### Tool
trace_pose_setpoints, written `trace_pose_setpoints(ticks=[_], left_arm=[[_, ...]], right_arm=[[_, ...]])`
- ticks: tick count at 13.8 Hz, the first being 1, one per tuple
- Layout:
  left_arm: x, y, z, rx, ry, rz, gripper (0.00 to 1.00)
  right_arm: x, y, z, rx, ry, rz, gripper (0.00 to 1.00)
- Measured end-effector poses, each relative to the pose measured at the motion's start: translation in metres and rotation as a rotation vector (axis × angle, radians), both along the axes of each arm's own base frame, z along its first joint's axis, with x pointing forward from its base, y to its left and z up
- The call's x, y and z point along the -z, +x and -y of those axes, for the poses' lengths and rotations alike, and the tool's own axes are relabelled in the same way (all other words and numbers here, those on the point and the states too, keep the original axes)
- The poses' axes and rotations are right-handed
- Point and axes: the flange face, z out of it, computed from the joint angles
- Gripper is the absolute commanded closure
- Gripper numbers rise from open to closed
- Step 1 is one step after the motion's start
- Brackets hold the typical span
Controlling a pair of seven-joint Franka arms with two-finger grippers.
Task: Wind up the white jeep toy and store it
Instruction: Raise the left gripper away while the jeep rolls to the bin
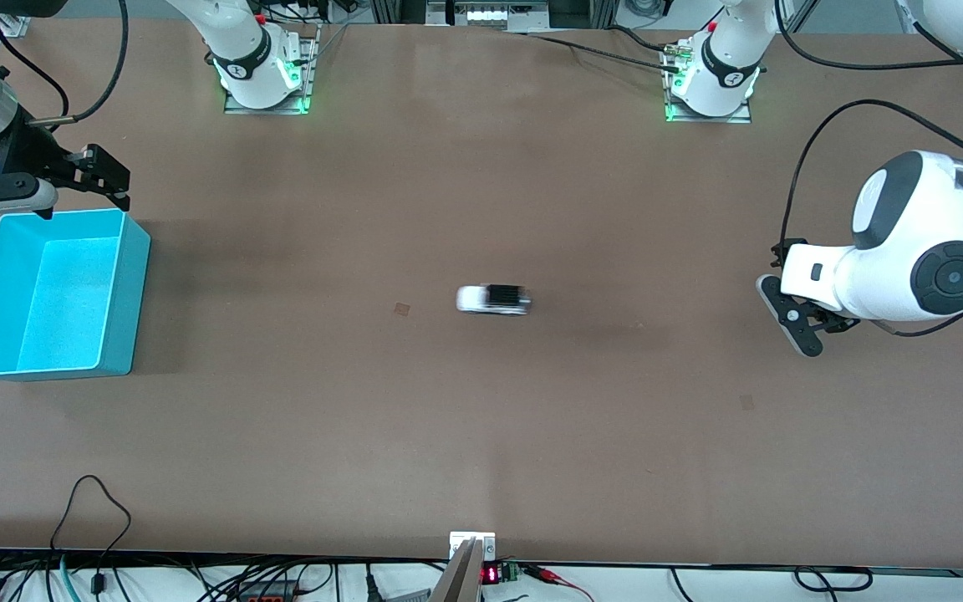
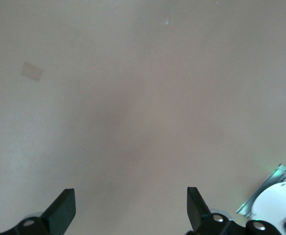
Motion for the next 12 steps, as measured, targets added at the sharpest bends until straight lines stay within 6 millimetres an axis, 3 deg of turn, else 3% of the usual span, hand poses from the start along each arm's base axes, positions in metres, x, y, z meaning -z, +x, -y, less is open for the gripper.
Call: trace_pose_setpoints(ticks=[4,9,12], left_arm=[[-0.044,0.000,0.007,-0.163,-0.007,0.041,0.00],[-0.114,-0.017,-0.030,-0.417,0.006,0.136,0.00],[-0.147,-0.032,-0.026,-0.680,0.086,0.200,0.00]], right_arm=[[0.000,0.000,0.001,0.002,0.000,0.000,0.00],[0.000,0.000,0.001,0.002,0.000,0.000,0.00],[0.000,0.000,0.001,0.002,0.000,0.000,0.00]])
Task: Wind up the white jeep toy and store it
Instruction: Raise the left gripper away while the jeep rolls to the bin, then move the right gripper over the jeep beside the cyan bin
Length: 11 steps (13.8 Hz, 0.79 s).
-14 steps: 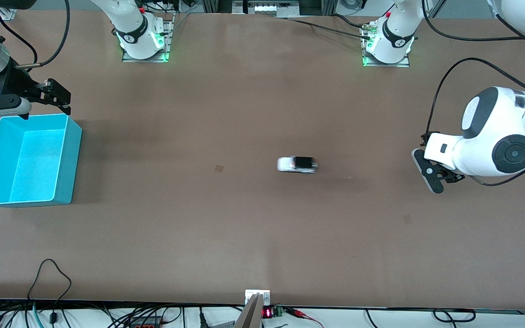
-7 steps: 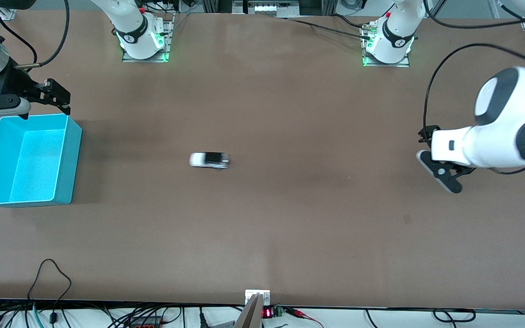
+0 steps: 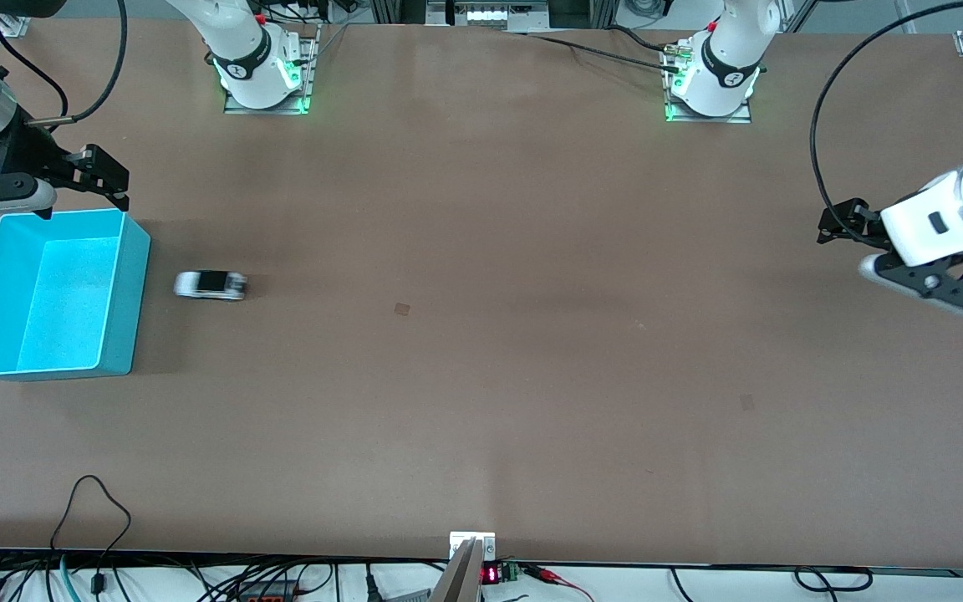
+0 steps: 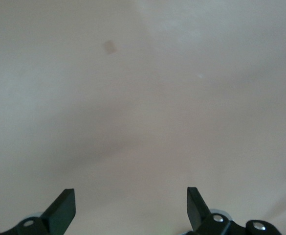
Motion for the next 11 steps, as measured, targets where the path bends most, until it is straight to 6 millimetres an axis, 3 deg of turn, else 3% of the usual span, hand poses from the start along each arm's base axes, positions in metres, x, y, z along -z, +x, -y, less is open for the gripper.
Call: trace_pose_setpoints(ticks=[2,7,11], left_arm=[[-0.014,-0.009,0.003,-0.147,0.040,0.026,0.00],[-0.043,-0.020,-0.032,-0.264,0.054,0.168,0.00],[-0.048,-0.044,-0.012,-0.228,0.048,0.192,0.00]], right_arm=[[0.000,0.000,0.000,0.000,0.000,0.000,0.00],[0.004,0.003,0.002,0.004,0.001,-0.003,0.00],[0.040,0.018,0.006,0.012,-0.002,-0.065,0.00]])
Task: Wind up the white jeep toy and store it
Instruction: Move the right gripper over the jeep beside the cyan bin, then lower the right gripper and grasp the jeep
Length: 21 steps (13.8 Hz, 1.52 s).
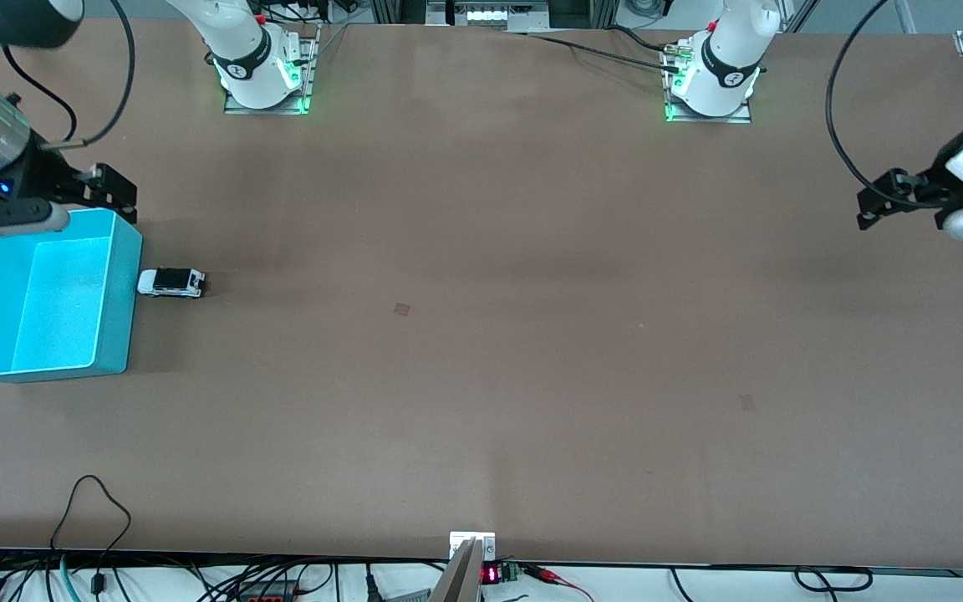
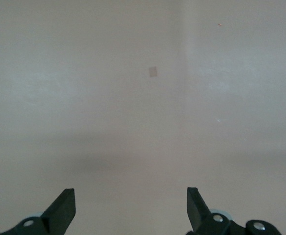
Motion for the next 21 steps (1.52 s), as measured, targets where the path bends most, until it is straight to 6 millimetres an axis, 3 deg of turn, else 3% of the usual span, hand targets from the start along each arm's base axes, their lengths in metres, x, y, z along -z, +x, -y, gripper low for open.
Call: trace_pose_setpoints(ticks=[3,5,9,12,15,17,19,21], left_arm=[[0.008,-0.002,0.002,0.021,0.001,-0.019,0.00],[0.010,-0.003,0.002,0.020,0.001,-0.026,0.00],[0.009,-0.004,0.002,0.020,0.001,-0.032,0.00],[0.004,-0.003,0.000,0.008,-0.014,-0.023,0.00],[0.006,-0.006,0.003,-0.001,-0.067,-0.051,0.00],[0.004,-0.010,0.004,-0.002,-0.068,-0.077,0.00],[-0.001,-0.014,0.004,-0.001,-0.068,-0.103,0.00],[-0.001,-0.015,0.005,0.001,-0.071,-0.114,0.00]], right_arm=[[0.032,0.011,0.009,-0.003,-0.002,-0.060,0.00],[0.054,0.018,0.022,-0.095,0.001,-0.106,0.00],[0.101,0.031,0.050,-0.456,0.037,-0.177,0.00],[0.154,0.038,0.058,-0.731,0.053,-0.166,0.00],[0.216,0.032,0.065,-0.908,0.051,-0.131,0.00],[0.255,0.016,0.070,-1.001,0.045,-0.106,0.00],[0.284,0.000,0.075,-1.077,0.056,-0.116,0.00],[0.300,-0.007,0.088,-1.125,0.072,-0.133,0.00]])
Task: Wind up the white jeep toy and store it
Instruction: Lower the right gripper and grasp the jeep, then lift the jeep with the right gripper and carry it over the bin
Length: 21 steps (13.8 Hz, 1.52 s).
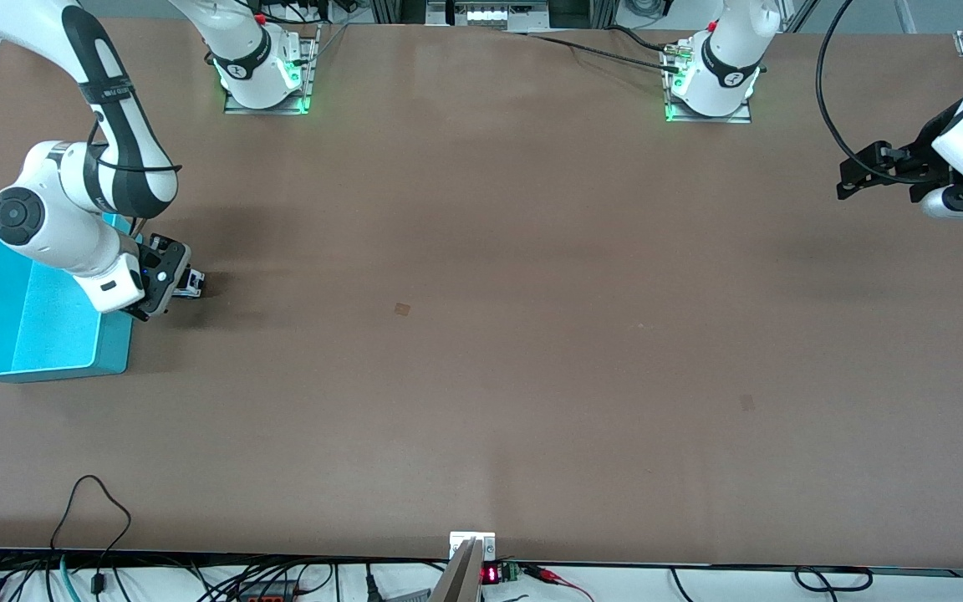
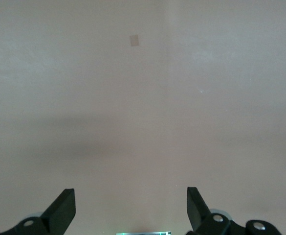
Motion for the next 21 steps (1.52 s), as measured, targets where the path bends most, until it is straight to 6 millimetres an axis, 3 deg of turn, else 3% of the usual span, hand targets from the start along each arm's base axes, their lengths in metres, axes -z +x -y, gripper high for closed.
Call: trace_pose_setpoints(ticks=[5,10,12,15,19,21], left_arm=[[-0.001,0.000,0.007,0.012,-0.005,0.000,0.00],[-0.003,-0.002,0.011,0.020,-0.005,-0.014,0.00],[-0.006,-0.003,0.019,0.034,-0.005,-0.017,0.00],[-0.007,-0.004,0.024,0.043,-0.005,-0.017,0.00],[-0.007,-0.004,0.024,0.043,-0.005,-0.018,0.00],[-0.007,-0.004,0.024,0.043,-0.005,-0.018,0.00]], right_arm=[[0.034,-0.017,0.029,-0.044,0.012,0.019,0.00],[0.059,-0.037,0.035,-0.052,0.016,0.039,0.03],[0.060,-0.038,0.035,-0.064,0.016,0.042,0.47],[0.060,-0.037,0.031,-0.131,0.022,0.044,1.00],[0.054,-0.033,0.029,-0.174,0.021,0.059,1.00],[0.043,-0.020,0.022,-0.197,0.017,0.089,1.00]])
